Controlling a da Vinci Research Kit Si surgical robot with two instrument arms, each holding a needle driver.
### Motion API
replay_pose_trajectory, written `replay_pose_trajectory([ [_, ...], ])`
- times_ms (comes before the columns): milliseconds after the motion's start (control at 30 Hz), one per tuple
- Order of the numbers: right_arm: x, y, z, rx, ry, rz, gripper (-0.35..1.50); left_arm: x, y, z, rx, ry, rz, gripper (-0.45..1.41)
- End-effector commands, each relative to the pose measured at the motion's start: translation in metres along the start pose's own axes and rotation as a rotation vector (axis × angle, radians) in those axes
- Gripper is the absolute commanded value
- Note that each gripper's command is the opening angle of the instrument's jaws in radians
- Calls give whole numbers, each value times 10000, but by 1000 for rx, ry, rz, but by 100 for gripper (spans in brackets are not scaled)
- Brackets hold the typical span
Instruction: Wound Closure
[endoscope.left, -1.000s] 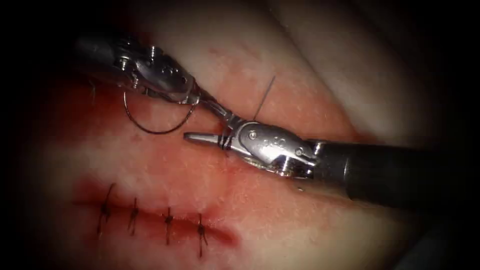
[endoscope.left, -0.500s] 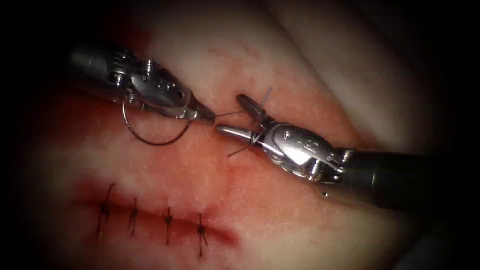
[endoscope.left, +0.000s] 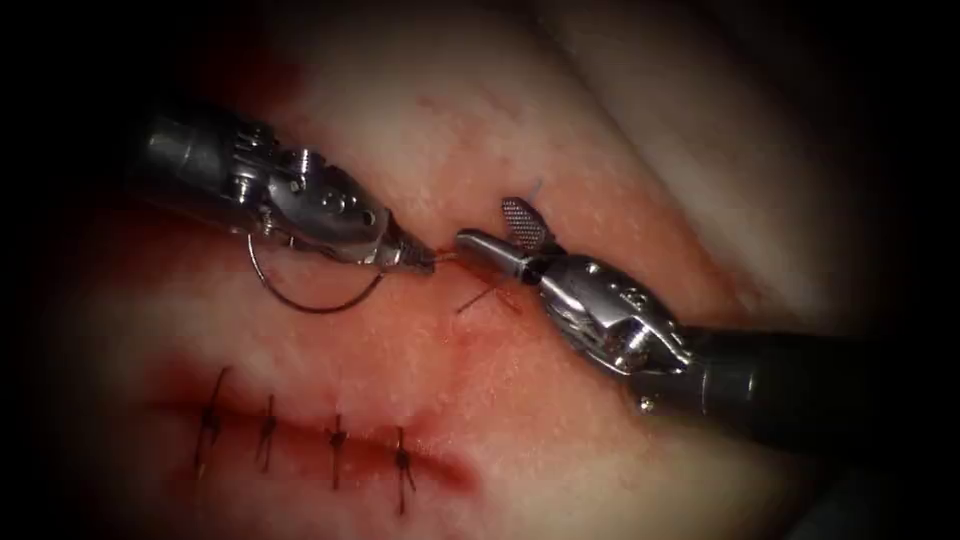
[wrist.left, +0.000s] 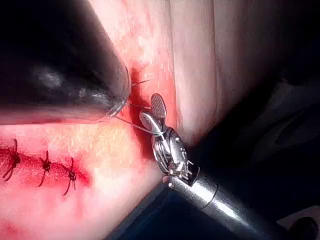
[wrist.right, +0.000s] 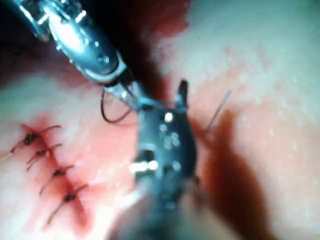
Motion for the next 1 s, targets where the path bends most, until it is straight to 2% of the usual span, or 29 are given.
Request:
replay_pose_trajectory([
  [33,-10,3,5,-11,-10,8,59,2,1,8,-1,0,0,-35],
  [200,-13,9,4,-19,-34,48,59,6,5,9,-3,0,4,-35],
  [467,-20,20,5,-90,-69,80,59,16,2,15,-7,0,7,-35],
  [700,-22,34,8,-157,-65,111,59,23,-5,15,-10,2,4,-35],
  [1000,-21,42,25,-156,-55,135,61,24,-8,18,-12,3,6,-35],
])
